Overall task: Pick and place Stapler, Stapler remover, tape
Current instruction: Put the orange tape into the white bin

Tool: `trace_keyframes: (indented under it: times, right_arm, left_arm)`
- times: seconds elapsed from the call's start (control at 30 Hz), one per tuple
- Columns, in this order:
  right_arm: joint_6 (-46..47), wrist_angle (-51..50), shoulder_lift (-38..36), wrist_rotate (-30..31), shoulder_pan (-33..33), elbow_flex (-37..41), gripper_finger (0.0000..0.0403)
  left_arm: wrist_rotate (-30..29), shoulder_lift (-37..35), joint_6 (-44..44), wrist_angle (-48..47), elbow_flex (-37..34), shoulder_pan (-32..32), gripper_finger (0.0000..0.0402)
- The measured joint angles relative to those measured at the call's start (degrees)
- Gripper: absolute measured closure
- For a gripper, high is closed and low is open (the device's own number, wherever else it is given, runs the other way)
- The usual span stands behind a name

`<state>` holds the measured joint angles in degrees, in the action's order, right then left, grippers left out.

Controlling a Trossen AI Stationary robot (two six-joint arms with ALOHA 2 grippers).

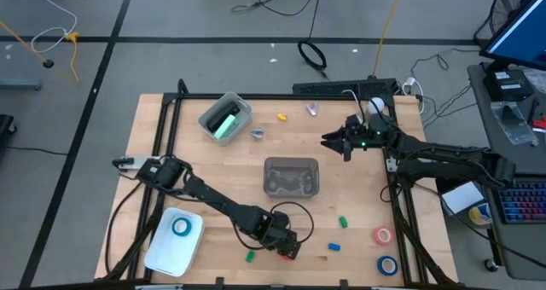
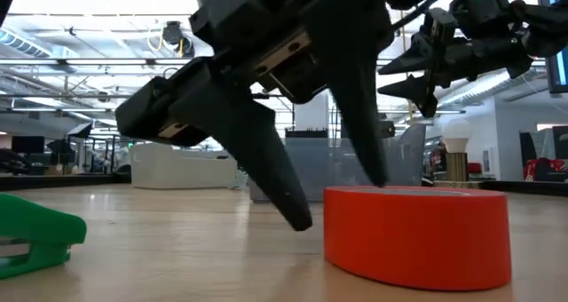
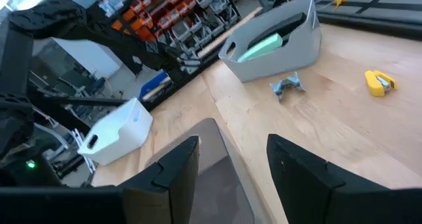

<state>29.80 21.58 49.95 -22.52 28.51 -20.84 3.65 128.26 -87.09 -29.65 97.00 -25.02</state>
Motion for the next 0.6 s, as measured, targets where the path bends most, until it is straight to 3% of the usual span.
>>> trace_keyframes:
  times: [0.43, 0.6]
  right_arm:
    - [-0.68, -0.89, 0.00, 0.00, 0.00, 0.02, 0.0230]
    - [-0.68, -0.93, 0.00, 0.00, 0.00, 0.02, 0.0230]
  left_arm:
    - [3.56, 0.57, 1.22, -0.54, 0.06, 1.01, 0.0365]
    - [4.41, 0.55, 0.84, -1.57, 0.08, 1.02, 0.0368]
